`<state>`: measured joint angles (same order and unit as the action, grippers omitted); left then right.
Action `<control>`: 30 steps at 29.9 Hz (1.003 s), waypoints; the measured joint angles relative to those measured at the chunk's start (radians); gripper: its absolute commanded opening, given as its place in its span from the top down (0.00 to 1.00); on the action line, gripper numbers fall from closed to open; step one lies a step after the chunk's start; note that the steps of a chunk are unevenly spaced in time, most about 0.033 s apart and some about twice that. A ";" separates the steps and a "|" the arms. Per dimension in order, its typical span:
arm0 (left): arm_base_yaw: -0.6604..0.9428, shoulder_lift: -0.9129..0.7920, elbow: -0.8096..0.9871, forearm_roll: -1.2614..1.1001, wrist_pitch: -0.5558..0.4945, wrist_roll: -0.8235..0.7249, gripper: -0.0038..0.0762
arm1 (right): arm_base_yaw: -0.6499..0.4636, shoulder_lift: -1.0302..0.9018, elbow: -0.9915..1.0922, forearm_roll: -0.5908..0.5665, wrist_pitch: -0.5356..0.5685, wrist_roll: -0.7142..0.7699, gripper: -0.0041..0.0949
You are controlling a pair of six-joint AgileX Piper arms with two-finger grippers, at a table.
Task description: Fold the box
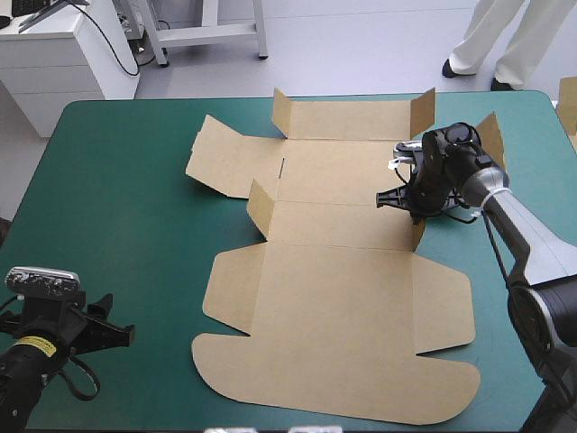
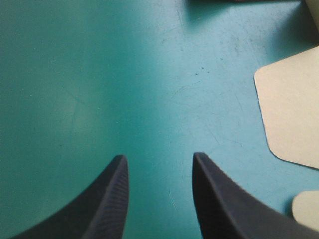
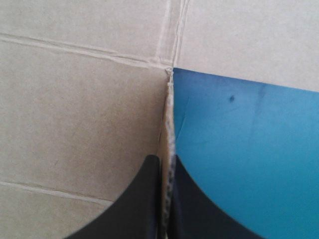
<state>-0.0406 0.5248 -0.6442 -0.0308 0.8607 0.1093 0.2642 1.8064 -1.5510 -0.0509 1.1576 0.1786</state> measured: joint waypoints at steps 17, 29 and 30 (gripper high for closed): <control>0.000 0.000 0.000 0.038 0.013 0.000 0.59 | 0.000 0.041 -0.031 -0.003 -0.150 -0.464 0.98; 0.000 0.000 0.000 0.105 0.046 0.000 0.59 | 0.000 0.096 -0.038 0.141 -0.236 -0.821 0.98; 0.000 0.000 0.000 0.105 0.046 0.000 0.59 | 0.000 0.096 -0.038 0.160 -0.246 -0.863 0.98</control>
<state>-0.0406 0.5248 -0.6442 0.0741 0.9068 0.1097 0.2642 1.9024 -1.5888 0.1087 0.9113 -0.6843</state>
